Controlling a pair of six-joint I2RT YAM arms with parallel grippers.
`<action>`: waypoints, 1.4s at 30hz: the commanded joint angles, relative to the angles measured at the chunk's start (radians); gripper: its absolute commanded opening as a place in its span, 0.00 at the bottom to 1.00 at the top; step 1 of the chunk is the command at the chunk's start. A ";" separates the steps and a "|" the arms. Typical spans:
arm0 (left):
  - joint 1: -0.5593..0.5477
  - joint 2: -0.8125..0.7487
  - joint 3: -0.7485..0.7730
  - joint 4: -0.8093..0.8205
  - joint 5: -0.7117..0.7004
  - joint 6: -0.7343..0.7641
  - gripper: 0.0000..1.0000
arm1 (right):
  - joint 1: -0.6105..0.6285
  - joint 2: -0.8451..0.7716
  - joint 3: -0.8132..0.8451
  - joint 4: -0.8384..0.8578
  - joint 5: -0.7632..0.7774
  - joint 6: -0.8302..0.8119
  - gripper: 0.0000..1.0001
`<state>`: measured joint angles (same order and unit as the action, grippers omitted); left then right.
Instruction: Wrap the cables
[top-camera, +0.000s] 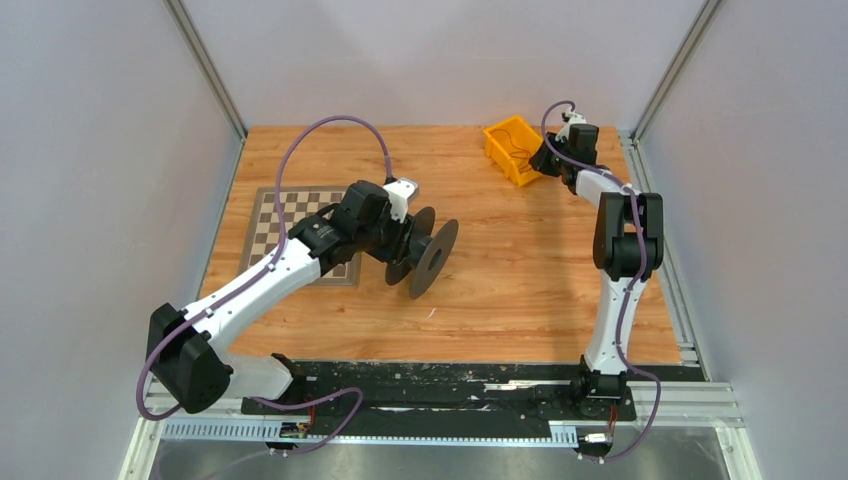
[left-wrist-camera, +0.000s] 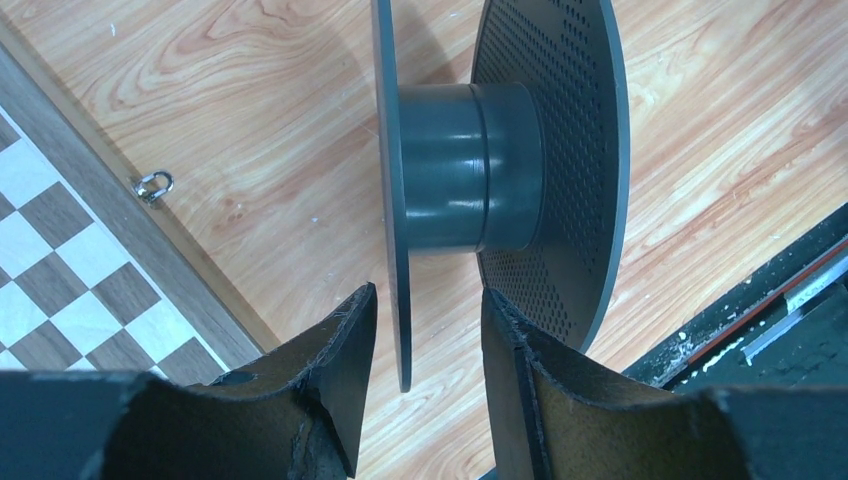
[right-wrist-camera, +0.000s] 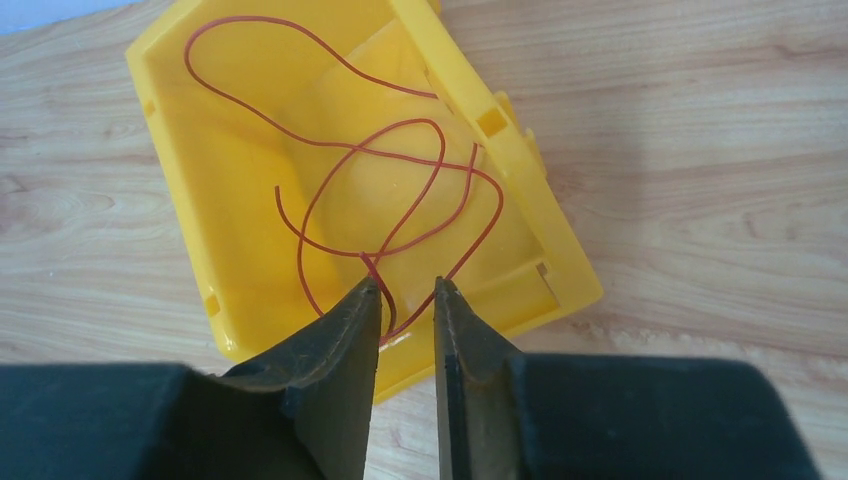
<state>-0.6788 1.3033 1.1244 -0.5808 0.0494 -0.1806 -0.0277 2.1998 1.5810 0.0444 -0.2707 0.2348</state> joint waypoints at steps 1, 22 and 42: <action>0.006 -0.010 0.024 0.003 0.031 -0.006 0.51 | -0.004 0.027 0.062 0.066 -0.050 0.014 0.20; 0.007 -0.023 0.022 -0.008 -0.013 -0.002 0.54 | -0.010 -0.566 0.164 -0.009 0.171 -0.146 0.00; 0.007 -0.074 0.014 0.032 -0.045 0.017 0.56 | 0.016 -1.023 -0.219 -0.120 -0.106 -0.185 0.00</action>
<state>-0.6781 1.2716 1.1244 -0.5896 0.0319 -0.1799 -0.0315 1.2251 1.4563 0.0223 -0.2310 -0.0048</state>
